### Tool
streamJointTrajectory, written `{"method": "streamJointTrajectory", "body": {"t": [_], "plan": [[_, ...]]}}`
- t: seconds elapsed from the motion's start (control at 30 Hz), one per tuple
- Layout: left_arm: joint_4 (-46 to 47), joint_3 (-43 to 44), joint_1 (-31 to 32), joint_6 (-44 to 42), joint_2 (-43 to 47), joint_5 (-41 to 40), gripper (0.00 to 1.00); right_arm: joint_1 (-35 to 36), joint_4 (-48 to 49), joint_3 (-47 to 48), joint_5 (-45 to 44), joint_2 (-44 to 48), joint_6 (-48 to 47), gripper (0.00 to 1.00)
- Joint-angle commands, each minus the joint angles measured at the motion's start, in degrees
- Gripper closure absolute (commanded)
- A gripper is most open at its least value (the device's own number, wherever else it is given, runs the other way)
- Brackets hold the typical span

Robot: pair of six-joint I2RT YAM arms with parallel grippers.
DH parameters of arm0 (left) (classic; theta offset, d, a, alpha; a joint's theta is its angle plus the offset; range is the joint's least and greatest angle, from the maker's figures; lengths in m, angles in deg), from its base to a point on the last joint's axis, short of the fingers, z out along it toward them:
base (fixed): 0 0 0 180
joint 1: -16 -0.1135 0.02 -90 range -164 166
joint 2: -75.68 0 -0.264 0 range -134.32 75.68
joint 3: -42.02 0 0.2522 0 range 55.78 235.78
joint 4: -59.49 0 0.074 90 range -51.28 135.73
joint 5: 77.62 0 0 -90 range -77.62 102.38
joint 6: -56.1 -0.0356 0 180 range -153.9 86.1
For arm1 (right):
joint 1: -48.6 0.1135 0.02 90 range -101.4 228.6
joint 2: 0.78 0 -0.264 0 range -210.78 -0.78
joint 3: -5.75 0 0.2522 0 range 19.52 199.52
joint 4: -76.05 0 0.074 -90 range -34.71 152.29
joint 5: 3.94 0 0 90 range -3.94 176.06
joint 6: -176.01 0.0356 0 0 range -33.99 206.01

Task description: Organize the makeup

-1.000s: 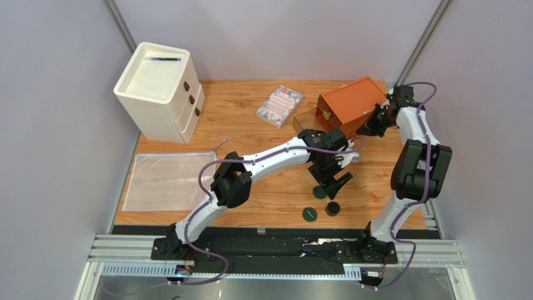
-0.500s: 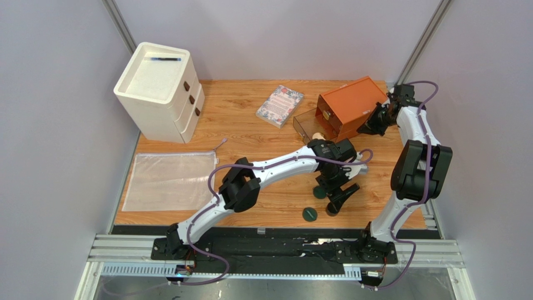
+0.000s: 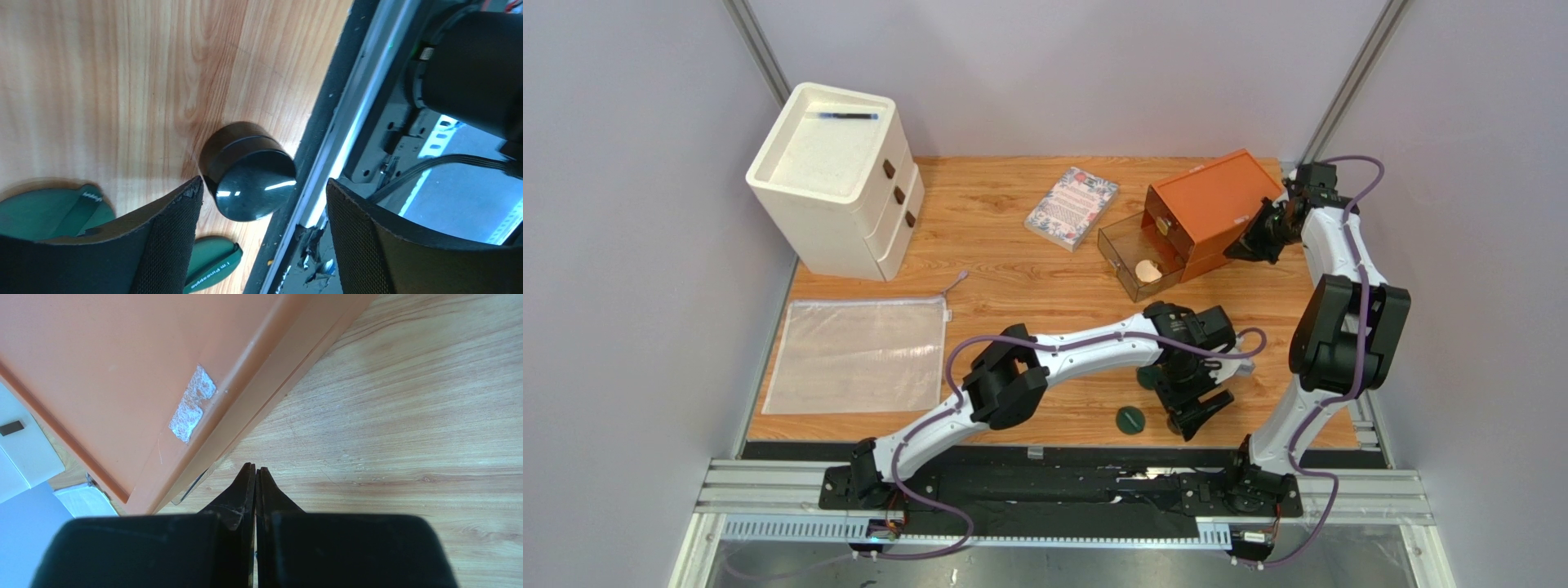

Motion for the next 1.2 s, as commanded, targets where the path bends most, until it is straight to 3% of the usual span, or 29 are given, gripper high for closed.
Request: {"method": "streamJointTrajectory", "body": {"t": [0.0,0.3,0.4,0.5,0.63,0.97,1.1,1.17], "plan": [[1.5,-1.5,0.3,1.6,-0.7,-1.3,0.25,0.3,1.6,0.3,-0.1,2.2,0.2,1.00],[1.7,0.2,0.3,3.5,-3.3,-6.2,0.37,0.2,1.7,-0.2,0.2,3.1,0.1,1.00],[1.6,0.9,0.3,4.4,-4.0,-7.4,0.49,0.2,1.6,-0.7,0.0,3.1,0.0,1.00],[0.9,1.7,0.3,5.5,-4.8,-8.4,0.68,0.2,1.7,-1.0,0.1,3.1,0.0,1.00],[0.6,1.1,0.0,5.5,-4.0,-9.1,1.00,0.2,1.7,-0.8,0.0,3.0,-0.1,1.00],[1.0,-3.9,-1.1,3.2,3.1,-10.9,0.99,0.2,1.5,0.0,-0.1,2.9,-0.3,1.00],[2.1,-7.2,-1.6,1.4,10.2,-14.4,0.80,0.2,1.3,1.1,0.0,4.2,-0.7,1.00],[2.8,-10.0,-2.2,1.2,15.3,-15.4,0.63,0.2,0.8,2.3,-0.2,5.2,-1.0,1.00]]}}
